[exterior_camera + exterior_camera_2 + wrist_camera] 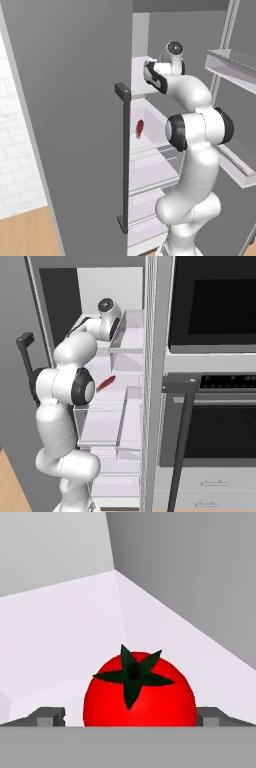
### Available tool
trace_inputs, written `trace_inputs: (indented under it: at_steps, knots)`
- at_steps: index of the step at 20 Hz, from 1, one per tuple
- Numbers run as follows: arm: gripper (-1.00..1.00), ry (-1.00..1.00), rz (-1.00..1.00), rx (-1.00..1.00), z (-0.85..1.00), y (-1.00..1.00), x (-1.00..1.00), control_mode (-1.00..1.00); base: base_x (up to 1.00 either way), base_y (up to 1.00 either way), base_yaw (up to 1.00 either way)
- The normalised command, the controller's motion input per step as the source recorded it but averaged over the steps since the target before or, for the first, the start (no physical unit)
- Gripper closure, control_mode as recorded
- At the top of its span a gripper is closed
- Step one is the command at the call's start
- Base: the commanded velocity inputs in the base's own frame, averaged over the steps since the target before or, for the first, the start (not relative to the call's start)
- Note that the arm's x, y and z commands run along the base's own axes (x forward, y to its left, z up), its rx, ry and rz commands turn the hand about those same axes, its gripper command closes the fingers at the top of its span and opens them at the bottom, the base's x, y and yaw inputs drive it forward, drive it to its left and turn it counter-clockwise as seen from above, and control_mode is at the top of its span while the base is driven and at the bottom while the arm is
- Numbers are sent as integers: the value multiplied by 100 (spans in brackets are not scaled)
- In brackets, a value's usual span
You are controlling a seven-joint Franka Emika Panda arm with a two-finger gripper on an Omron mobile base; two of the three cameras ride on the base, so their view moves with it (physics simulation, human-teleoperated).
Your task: Place one tomato and one steak in each tupperware on the nearby counter, to pack two identical lunches.
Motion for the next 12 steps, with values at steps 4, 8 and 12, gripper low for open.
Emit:
trace_inputs:
  at_steps: [4,8,12]
  knots:
    - [-100,0,0,0,-6,-11,51,-100,0,0,0]
    - [100,3,0,0,-25,-3,24,-100,0,0,0]
    - [100,6,-1,-4,-61,0,0,-100,0,0,0]
